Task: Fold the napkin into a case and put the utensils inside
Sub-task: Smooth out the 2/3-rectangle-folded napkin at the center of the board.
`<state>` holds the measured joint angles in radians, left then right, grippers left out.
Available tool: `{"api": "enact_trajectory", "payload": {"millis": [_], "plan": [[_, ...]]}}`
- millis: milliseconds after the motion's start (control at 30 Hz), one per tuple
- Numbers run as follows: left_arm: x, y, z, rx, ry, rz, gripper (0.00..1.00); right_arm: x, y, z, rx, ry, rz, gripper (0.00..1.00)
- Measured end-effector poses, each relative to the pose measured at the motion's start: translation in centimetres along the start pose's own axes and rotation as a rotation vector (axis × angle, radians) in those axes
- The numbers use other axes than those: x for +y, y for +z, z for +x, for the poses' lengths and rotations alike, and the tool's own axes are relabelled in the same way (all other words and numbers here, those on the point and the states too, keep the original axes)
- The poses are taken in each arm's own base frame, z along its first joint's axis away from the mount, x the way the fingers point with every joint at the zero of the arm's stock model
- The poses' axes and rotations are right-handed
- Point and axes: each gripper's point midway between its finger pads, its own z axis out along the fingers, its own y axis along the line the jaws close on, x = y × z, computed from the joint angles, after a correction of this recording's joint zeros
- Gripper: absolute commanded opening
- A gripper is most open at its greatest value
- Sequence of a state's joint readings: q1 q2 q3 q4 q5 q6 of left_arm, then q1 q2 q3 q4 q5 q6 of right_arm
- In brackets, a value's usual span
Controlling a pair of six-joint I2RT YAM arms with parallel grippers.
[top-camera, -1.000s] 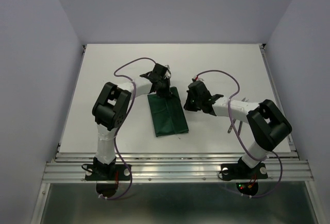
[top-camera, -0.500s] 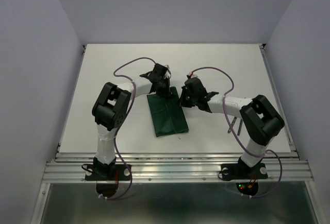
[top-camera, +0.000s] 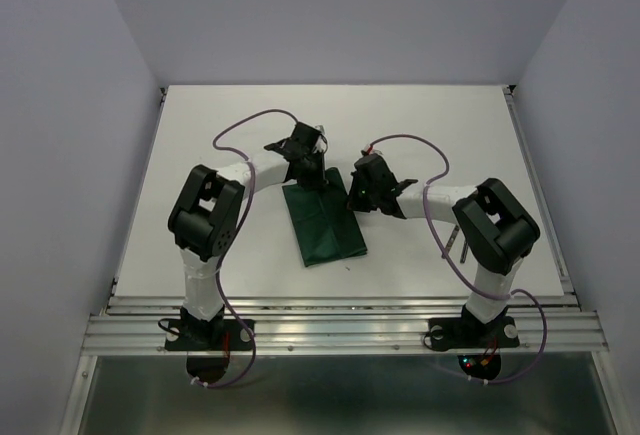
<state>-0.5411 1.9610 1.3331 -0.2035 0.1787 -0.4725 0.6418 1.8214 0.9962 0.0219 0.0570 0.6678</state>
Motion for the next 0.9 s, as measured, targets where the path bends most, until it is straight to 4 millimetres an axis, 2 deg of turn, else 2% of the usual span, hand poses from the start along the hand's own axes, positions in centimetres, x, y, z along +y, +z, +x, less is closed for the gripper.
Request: {"api": "enact_trajectory", "payload": {"millis": [67,133,167,233,500,733,900], "plan": [[-0.2,-0.5,-0.1,-0.004,0.004,0.005,0.23,0.0,0.0,0.0,0.000,0.002,0.000,0.01],[-0.3,-0.9,-0.1,-0.007,0.006,0.014,0.19,0.0,0.0,0.0,0.000,0.002,0.000,0.01],[-0.4,-1.1,0.0,-0.007,0.007,0.020,0.10,0.0,0.0,0.0,0.000,0.002,0.000,0.01],[-0.9,-1.4,-0.1,-0.008,0.010,0.039,0.01,0.0,0.0,0.0,0.000,0.003,0.000,0.01],[-1.7,-2.0,-0.4,-0.011,0.010,0.073,0.00,0.0,0.0,0.0,0.000,0.003,0.000,0.01],[-2.8,-2.0,-3.4,-0.075,-0.016,0.082,0.00,0.0,0.0,0.0,0.000,0.003,-0.001,0.01],[-2.1,-1.1,-3.5,-0.076,-0.038,0.059,0.00,0.0,0.0,0.0,0.000,0.004,-0.001,0.01]]}}
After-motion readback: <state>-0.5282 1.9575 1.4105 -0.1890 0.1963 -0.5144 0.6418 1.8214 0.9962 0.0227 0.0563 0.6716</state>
